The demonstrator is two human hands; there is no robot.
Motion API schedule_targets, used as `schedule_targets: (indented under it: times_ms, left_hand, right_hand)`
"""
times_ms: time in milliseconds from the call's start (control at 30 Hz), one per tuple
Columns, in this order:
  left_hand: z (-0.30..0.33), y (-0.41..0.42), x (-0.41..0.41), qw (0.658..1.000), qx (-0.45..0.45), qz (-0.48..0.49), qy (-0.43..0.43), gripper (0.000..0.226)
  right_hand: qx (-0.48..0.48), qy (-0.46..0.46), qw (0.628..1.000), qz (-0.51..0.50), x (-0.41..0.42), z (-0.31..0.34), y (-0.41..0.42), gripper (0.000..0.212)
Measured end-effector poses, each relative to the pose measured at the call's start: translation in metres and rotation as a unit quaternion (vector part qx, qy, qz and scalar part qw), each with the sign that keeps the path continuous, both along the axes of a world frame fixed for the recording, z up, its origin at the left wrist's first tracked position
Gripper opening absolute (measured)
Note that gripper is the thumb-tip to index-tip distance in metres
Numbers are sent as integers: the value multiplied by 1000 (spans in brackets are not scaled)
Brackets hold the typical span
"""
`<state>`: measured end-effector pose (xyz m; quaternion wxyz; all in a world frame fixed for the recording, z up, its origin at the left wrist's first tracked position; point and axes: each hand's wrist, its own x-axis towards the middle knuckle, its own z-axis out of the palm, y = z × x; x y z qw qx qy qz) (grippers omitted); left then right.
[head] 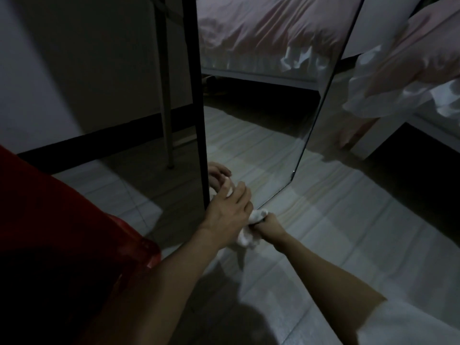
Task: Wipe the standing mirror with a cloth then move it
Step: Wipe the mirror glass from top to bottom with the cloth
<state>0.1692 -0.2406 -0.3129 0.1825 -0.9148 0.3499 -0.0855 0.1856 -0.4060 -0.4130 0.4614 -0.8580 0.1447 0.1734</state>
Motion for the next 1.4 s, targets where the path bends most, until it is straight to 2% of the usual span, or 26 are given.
schedule_targets:
  times_ms: [100,233,333,433,500,600,633,700,800,833,900,967,1000,1067,1167,1233,1300,1400]
  left_hand:
    - [-4,0,-8,999,-13,-30,-6,35]
    - [-8,12,-13,998,-22,-53,-9,30]
    - [-8,26,-14,998,-23,-65,3,31]
    - [-3,37,-23,996,-43,-45,60,27]
    - [-13,43,-33,994,-20,-15,102,32]
    - [-20,51,-42,988,26,27,149,38]
    - [-19,52,-43,988,25,28,153,39]
    - [-19,56,-41,986,5,32,162,40]
    - [-17,55,-38,993,10,25,116,41]
    - [-15,53,-37,995,7,24,100,41]
    - [-19,49,-36,992,-14,28,120,42]
    - [-20,44,-34,988,-11,44,150,42]
    - [-18,41,-34,987,-6,47,153,42]
    - [-26,42,-37,984,-5,33,174,43]
    - [-34,45,-44,976,36,7,213,43]
    - [-30,46,-44,977,44,4,209,42]
    - [-24,45,-38,978,35,1,207,41]
    - [-28,40,-32,967,-11,0,256,43]
  right_hand:
    - [-2,-52,995,-81,5,21,-3,24]
    - [-55,-232,954,-182,15,76,6,22]
    - [-85,-358,923,-113,18,105,32,17]
    - [-144,-435,889,-9,6,108,63,22]
    - [-183,-451,869,93,-7,99,75,28]
    - [-211,-414,856,228,-16,93,73,34]
    - [-198,-412,860,229,-16,95,70,34]
    - [-169,-455,860,156,-13,108,68,31]
    - [-136,-545,826,50,-4,136,72,27]
    - [-140,-570,808,48,-1,143,76,25]
    - [-173,-602,774,96,1,144,84,25]
    - [-214,-592,753,193,-7,120,88,27]
    - [-234,-564,754,241,-14,102,86,27]
    - [-256,-469,788,305,-25,66,74,26]
    - [-274,-369,834,306,-28,50,54,26]
    - [-262,-392,837,277,-24,65,52,32]
    - [-240,-453,820,255,-19,86,57,27]
    - [-233,-479,784,318,-17,95,67,25]
